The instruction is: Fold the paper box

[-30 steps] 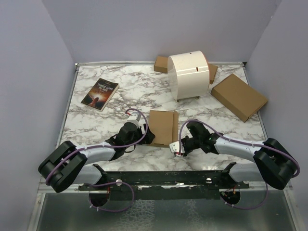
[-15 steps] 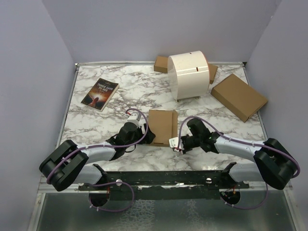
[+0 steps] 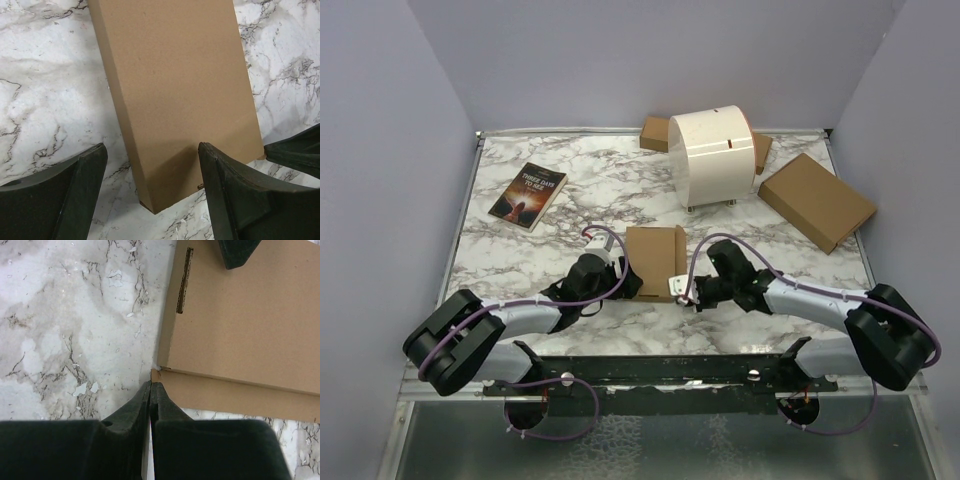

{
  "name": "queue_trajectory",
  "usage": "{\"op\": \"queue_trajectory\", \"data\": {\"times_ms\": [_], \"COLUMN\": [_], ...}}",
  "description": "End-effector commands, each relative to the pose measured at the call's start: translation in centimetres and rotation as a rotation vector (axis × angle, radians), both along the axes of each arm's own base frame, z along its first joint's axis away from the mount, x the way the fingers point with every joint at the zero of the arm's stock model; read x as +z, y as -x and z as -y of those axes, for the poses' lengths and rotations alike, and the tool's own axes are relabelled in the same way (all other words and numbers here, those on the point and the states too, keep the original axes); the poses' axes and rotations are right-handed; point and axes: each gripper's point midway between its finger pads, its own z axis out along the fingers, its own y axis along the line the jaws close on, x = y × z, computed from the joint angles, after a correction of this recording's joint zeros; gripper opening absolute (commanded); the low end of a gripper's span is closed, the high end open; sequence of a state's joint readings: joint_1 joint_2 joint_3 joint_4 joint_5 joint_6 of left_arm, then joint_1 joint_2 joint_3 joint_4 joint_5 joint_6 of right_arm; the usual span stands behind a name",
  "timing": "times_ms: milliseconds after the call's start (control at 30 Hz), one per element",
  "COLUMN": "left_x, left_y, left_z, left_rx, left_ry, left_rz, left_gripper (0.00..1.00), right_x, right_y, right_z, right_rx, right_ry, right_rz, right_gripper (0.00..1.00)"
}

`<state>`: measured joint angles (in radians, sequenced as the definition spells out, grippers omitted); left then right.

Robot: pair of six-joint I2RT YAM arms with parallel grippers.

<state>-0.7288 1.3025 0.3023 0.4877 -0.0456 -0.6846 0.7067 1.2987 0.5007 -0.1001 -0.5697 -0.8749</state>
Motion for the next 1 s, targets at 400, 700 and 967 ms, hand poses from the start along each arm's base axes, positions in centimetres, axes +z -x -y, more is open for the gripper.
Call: {"op": "queue_trajectory", "data": {"times_ms": [400, 700, 967], "left_x": [-1.5, -1.6, -1.6], "left_y": [0.4, 0.5, 0.5], "left_z": [-0.4, -0.5, -0.5], "left_rx": [-0.008, -0.006, -0.008], "left_ry": [-0.057, -0.063, -0.062], "left_rz": [-0.031, -0.035, -0.034], "left_gripper": [0.74, 0.74, 0.74], "right_x": [0.5, -0.2, -0.6], "right_y": [-2.1, -2.0, -2.2], "right_z": [-0.5, -0.2, -0.3], "right_rx": [-0.077, -0.062, -0.063], "right_ry": [0.007, 0.032, 0.035], "right_rz": [0.009, 0.007, 0.016], "right_gripper": [0.04, 0.17, 0.19]}}
